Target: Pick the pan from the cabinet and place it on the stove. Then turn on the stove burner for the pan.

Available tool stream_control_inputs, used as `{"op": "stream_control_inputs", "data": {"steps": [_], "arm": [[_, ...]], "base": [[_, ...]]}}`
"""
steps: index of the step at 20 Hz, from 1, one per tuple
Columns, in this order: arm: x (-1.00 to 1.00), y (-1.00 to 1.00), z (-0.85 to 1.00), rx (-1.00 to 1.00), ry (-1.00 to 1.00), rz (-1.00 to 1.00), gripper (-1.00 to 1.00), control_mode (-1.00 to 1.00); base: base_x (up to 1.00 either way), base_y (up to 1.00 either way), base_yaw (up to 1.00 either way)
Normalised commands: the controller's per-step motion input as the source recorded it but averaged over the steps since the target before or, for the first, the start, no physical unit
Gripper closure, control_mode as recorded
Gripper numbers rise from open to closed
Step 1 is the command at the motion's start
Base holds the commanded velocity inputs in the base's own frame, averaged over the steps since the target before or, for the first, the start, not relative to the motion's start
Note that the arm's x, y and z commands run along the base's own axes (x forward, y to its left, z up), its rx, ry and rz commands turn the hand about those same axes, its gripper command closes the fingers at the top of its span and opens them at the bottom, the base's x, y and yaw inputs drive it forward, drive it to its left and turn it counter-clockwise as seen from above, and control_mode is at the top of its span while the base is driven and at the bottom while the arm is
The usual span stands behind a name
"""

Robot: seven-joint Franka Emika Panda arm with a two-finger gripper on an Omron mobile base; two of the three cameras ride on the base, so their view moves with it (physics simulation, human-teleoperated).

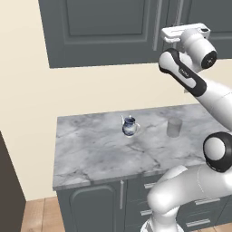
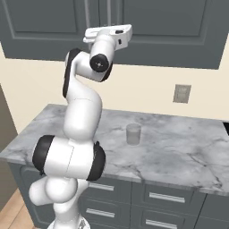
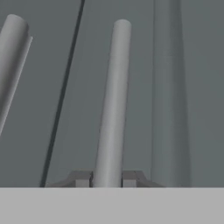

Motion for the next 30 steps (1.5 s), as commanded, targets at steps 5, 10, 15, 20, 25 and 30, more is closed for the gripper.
{"op": "stream_control_inputs", "data": {"steps": [5, 10, 15, 20, 25, 30], "arm": [[0.03, 0.15, -0.09, -0.03, 0.00, 0.00, 1.00, -1.00], [0.07, 0.05, 0.00, -0.01, 0.05, 0.00, 1.00, -1.00], [-0.34, -0.29, 0.10, 0.00, 0.06, 0.00, 1.00, -1.00], [-0.75, -0.47, 0.24, 0.00, 0.02, 0.00, 1.00, -1.00], [-0.96, -0.51, 0.10, 0.00, 0.00, 0.01, 1.00, -1.00], [-1.00, -0.59, 0.00, 0.00, 0.05, 0.04, 1.00, -1.00]], "base": [[0.00, 0.00, 0.00], [0.00, 0.00, 0.00], [0.00, 0.00, 0.00], [0.00, 0.00, 0.00], [0.00, 0.00, 0.00], [0.00, 0.00, 0.00]]}}
